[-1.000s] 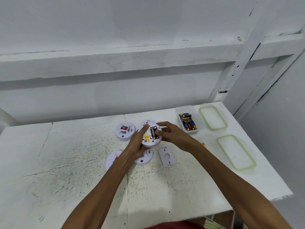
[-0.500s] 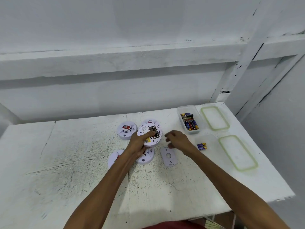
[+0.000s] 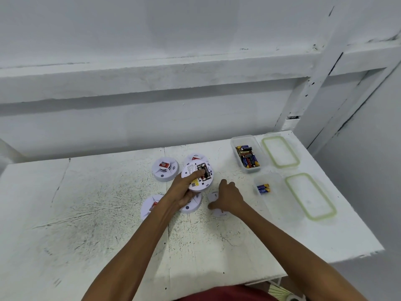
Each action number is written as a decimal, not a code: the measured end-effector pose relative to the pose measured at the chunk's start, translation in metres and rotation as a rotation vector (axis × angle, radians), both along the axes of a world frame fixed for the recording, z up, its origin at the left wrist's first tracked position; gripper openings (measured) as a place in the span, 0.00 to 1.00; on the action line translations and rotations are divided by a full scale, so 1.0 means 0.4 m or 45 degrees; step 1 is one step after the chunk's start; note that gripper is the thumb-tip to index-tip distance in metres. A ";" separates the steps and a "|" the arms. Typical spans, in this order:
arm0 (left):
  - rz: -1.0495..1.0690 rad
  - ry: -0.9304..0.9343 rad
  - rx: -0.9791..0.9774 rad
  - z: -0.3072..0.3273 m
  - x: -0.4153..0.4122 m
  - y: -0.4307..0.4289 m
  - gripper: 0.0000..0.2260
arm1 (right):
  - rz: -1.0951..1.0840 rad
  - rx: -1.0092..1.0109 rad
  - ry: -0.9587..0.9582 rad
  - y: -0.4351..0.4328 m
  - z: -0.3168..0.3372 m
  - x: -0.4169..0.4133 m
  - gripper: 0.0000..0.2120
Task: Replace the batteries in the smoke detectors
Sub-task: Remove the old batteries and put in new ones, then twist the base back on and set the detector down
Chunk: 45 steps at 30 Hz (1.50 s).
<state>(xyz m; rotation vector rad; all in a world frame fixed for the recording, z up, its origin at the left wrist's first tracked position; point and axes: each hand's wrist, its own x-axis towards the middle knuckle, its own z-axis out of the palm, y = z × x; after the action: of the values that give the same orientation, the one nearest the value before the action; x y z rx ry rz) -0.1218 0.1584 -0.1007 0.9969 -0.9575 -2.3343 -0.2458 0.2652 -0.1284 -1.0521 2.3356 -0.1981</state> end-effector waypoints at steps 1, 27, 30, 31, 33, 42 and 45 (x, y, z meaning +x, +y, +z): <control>0.015 0.024 0.024 0.003 0.001 0.000 0.19 | -0.021 -0.013 -0.031 -0.001 -0.002 -0.004 0.41; 0.085 0.271 0.412 0.014 0.002 -0.001 0.20 | -1.037 -1.087 -1.041 -0.046 0.125 -0.080 0.13; 0.132 0.276 0.407 0.012 0.000 0.003 0.20 | -1.016 -1.067 -1.066 -0.041 0.120 -0.046 0.14; 0.141 0.279 0.401 0.012 0.000 0.003 0.20 | -0.998 -1.076 -1.055 -0.038 0.117 -0.033 0.12; 0.162 0.292 0.403 0.018 -0.002 0.005 0.20 | -0.952 -1.097 -1.028 -0.036 0.110 -0.011 0.09; 0.281 0.417 0.428 0.005 -0.015 0.027 0.24 | -0.941 -1.166 -1.013 -0.050 0.079 0.045 0.07; 0.295 0.415 0.411 0.006 -0.017 0.036 0.26 | -0.975 -1.177 -1.043 -0.056 0.079 0.051 0.07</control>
<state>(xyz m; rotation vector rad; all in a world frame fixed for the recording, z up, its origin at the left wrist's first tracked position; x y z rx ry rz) -0.1286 0.1727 -0.0984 0.7574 -0.3285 -2.3930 -0.2253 0.2429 -0.0969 -0.2074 1.6935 -1.7388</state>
